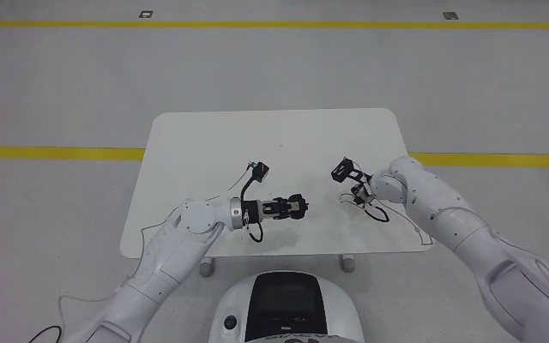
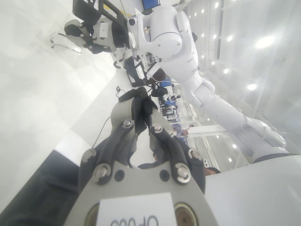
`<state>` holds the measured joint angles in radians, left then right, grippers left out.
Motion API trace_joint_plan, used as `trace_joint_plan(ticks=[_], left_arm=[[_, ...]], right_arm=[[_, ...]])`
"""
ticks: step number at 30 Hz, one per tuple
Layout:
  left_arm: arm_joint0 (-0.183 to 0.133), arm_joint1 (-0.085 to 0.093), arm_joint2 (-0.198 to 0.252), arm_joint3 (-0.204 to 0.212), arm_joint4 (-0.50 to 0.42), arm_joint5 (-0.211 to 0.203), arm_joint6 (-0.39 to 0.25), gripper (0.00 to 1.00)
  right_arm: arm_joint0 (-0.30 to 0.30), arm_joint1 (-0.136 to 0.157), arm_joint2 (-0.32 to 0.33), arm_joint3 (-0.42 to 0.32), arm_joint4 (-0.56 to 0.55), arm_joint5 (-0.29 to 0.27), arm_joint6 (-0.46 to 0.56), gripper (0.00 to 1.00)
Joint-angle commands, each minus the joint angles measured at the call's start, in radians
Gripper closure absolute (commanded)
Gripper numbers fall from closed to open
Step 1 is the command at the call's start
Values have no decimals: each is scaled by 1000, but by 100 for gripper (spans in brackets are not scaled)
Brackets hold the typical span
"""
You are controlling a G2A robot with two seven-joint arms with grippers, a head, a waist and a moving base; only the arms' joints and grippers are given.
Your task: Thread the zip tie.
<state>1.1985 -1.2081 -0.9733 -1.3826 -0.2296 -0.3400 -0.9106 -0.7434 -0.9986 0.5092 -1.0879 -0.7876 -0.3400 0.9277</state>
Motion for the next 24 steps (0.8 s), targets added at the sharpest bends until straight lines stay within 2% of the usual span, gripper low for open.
trace_joint_plan(ticks=[1, 11, 19, 24], left_arm=[[0, 0, 0, 0, 0, 0, 0, 100], [0, 0, 0, 0, 0, 0, 0, 100], [0, 0, 0, 0, 0, 0, 0, 100], [0, 0, 0, 0, 0, 0, 0, 100]], right_arm=[[-6, 8, 7, -18, 3, 0, 3, 100], [-35, 51, 44, -108, 22, 0, -4, 100], [-70, 101, 100, -196, 39, 0, -9, 100], [-93, 119, 119, -225, 49, 0, -13, 100]])
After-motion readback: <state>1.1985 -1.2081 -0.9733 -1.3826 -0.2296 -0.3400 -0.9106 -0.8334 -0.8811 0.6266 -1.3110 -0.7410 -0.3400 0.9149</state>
